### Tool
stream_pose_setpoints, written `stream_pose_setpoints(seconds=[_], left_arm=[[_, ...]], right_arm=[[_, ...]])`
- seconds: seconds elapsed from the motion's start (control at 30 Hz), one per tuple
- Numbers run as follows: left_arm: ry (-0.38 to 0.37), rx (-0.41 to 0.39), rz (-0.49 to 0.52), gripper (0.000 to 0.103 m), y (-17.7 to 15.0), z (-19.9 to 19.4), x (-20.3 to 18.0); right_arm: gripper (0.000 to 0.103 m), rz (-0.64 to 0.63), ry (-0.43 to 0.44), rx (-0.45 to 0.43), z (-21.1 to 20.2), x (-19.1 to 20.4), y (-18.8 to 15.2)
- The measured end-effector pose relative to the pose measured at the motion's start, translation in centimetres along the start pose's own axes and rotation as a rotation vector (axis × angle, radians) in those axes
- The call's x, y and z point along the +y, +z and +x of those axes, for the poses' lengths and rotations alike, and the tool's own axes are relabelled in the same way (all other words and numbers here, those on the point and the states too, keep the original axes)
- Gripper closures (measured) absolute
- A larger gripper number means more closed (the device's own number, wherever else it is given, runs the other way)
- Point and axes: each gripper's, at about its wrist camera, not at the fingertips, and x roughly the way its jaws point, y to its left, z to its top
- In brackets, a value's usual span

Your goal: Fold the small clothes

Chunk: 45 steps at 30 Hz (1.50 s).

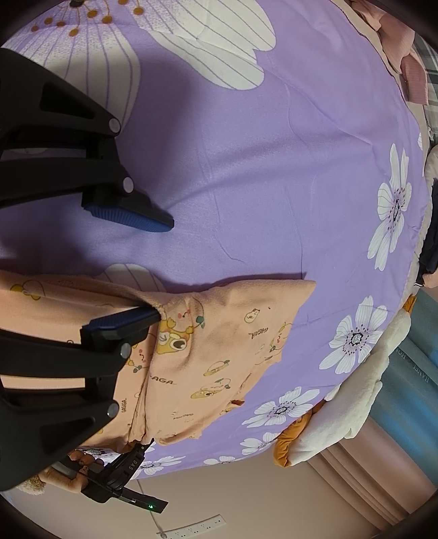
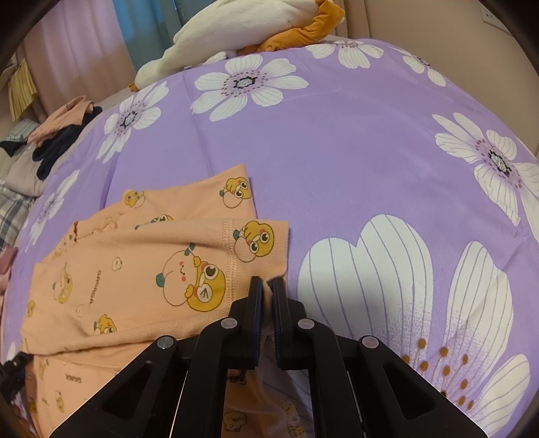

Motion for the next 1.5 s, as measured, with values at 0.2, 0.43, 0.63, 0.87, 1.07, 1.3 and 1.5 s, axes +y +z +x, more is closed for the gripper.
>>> stream_pose_setpoints(seconds=[0.2, 0.43, 0.63, 0.87, 1.07, 1.3, 1.5], left_arm=[[0.000, -0.001, -0.001, 0.058, 0.00, 0.03, -0.01], [0.001, -0.001, 0.002, 0.058, -0.03, 0.02, 0.00], [0.001, -0.002, 0.001, 0.058, -0.05, 0.02, -0.01], [0.003, -0.001, 0.003, 0.058, -0.05, 0.03, 0.00], [0.004, -0.001, 0.003, 0.058, -0.09, 0.03, -0.04], [0.006, -0.003, 0.003, 0.058, -0.11, 0.05, -0.07], [0.041, 0.006, 0.055, 0.058, -0.35, -0.19, -0.59]], right_arm=[[0.099, -0.001, -0.001, -0.001, 0.02, 0.02, 0.01], [0.099, 0.000, -0.001, 0.000, -0.01, 0.03, -0.04], [0.099, 0.001, 0.000, -0.001, 0.01, 0.03, -0.03], [0.099, 0.000, 0.000, -0.001, 0.01, 0.06, -0.08], [0.099, -0.002, -0.004, -0.002, -0.04, 0.08, -0.02], [0.099, -0.001, -0.002, -0.002, -0.04, 0.09, -0.04], [0.098, -0.010, -0.003, -0.006, -0.61, 0.08, 0.07]])
